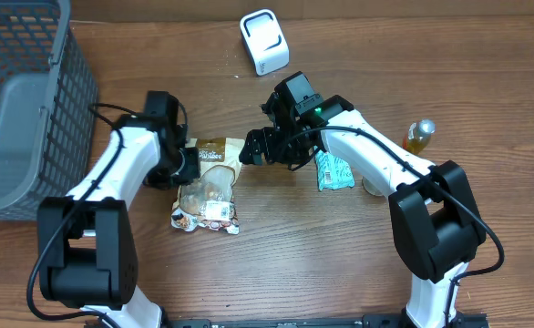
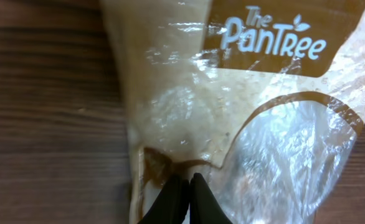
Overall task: Scan the item barcode
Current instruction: 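Move both grippers onto the PanTree bag from either side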
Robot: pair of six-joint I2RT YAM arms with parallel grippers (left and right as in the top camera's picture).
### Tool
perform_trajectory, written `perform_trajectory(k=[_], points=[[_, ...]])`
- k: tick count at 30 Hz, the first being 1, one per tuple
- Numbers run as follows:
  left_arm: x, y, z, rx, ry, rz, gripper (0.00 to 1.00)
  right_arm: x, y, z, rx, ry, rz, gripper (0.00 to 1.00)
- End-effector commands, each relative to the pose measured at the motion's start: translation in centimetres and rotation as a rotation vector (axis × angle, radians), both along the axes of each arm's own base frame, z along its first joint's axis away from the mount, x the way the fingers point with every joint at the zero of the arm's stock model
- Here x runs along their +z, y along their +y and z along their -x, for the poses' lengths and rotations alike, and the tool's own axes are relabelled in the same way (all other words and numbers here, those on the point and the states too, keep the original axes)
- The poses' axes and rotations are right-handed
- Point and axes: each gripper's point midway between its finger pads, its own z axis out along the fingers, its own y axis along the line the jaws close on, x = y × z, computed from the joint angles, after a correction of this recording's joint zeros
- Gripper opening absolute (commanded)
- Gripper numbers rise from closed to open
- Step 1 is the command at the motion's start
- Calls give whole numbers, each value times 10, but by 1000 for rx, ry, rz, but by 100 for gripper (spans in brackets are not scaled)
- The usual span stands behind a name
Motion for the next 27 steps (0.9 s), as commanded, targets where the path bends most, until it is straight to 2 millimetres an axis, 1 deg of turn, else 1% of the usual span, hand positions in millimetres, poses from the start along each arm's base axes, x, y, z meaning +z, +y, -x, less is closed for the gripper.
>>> perform_trajectory(k=[1, 5, 8, 11, 14, 16, 19, 22, 27], points=[[-7, -11, -1, -55, -10, -2, 4, -4, 2, 3, 3, 20, -4, 88], [-4, -40, -4, -158, -42, 75, 4, -5, -1, 8, 3, 40, 9, 88], [-2, -63, -3, -257, -67, 125, 4, -9, -9, 5, -14, 35, 45, 88], [-1, -72, -3, -285, -77, 113, 4, -11, -13, 2, -24, 24, 67, 88], [6, -71, -4, -260, -64, 104, 4, -12, -14, 2, -26, 24, 74, 89], [14, -66, -4, -213, -39, 100, 4, -12, -15, 4, -26, 31, 77, 91], [29, -56, 0, -139, 19, 92, 4, -13, -16, 6, -25, 38, 81, 92], [36, -43, 20, -78, 122, 80, 4, -13, -14, 7, -20, 40, 82, 91], [30, -26, 49, -62, 243, 19, 4, -15, -7, 13, 1, 41, 84, 91]])
